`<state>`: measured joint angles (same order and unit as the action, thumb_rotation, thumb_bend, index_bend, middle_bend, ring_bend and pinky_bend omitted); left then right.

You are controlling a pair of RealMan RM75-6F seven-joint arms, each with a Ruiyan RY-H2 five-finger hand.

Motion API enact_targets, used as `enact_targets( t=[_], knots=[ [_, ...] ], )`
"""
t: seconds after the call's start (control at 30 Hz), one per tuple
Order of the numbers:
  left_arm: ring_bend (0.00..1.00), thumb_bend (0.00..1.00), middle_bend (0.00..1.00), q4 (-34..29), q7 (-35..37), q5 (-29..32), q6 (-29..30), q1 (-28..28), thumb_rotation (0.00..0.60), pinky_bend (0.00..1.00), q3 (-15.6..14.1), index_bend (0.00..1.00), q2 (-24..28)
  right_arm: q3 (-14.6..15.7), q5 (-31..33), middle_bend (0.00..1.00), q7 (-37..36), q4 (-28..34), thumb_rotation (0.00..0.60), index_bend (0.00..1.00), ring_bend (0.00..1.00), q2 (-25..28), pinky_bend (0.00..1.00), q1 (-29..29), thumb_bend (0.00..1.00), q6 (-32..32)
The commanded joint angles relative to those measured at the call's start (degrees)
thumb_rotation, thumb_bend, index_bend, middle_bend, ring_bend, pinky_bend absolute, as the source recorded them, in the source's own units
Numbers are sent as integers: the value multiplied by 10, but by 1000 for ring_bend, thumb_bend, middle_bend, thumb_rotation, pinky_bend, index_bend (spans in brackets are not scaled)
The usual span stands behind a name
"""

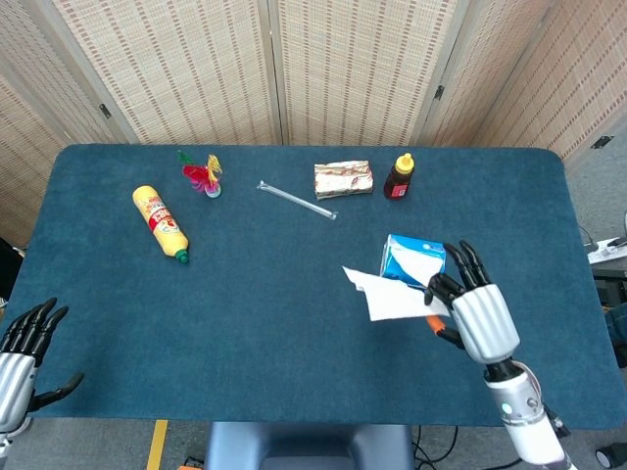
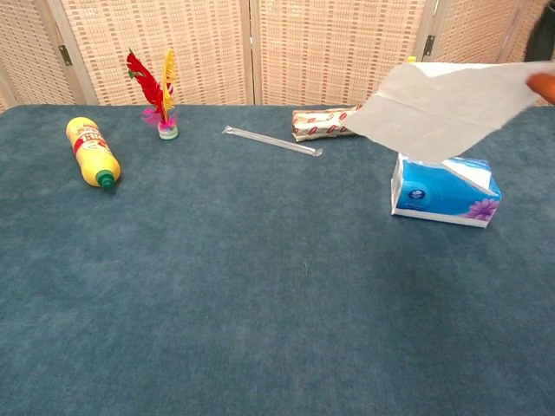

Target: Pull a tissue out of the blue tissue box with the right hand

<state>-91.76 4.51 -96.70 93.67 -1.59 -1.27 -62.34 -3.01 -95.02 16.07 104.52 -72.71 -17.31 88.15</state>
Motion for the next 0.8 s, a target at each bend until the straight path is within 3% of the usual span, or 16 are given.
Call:
enact_targets(
  t=[0.03, 0.27, 0.33, 0.43, 0.5, 0.63, 0.8],
  knots=[
    [0, 248, 0, 0, -2, 0, -1, 0, 600, 137, 0, 0, -1, 36, -25, 461, -43, -43, 600, 643, 73, 5, 26, 36, 437, 26],
    [0, 248, 0, 1, -5, 0, -4, -1, 600, 137, -1, 0, -2, 47, -23, 401, -75, -86, 600, 622, 56, -2, 25, 53, 421, 30],
    [0, 247, 0, 1, -7, 0, -6, -2, 600, 137, -1, 0, -3, 54, -19, 302, -86, -103, 600, 505, 20, 0, 12, 62, 408, 28],
    [0, 248, 0, 2, -10, 1, -7, -2, 600, 137, -1, 0, -5, 60, -16, 87, -93, -108, 600, 155, 0, 10, 0, 67, 333, 19],
    [0, 249, 0, 2, -11, 0, -7, -2, 600, 137, -1, 0, -5, 61, -13, 12, -88, -102, 600, 20, 0, 18, 0, 68, 240, 12],
    [0, 248, 0, 2, -12, -1, -8, -3, 600, 137, -1, 0, -6, 58, -14, 0, -77, -92, 600, 0, 0, 27, 0, 74, 123, 13],
    [0, 248, 0, 2, -12, -2, -7, -3, 600, 137, -2, 0, -6, 57, -14, 0, -74, -84, 600, 0, 0, 34, 0, 79, 114, 9]
  ],
)
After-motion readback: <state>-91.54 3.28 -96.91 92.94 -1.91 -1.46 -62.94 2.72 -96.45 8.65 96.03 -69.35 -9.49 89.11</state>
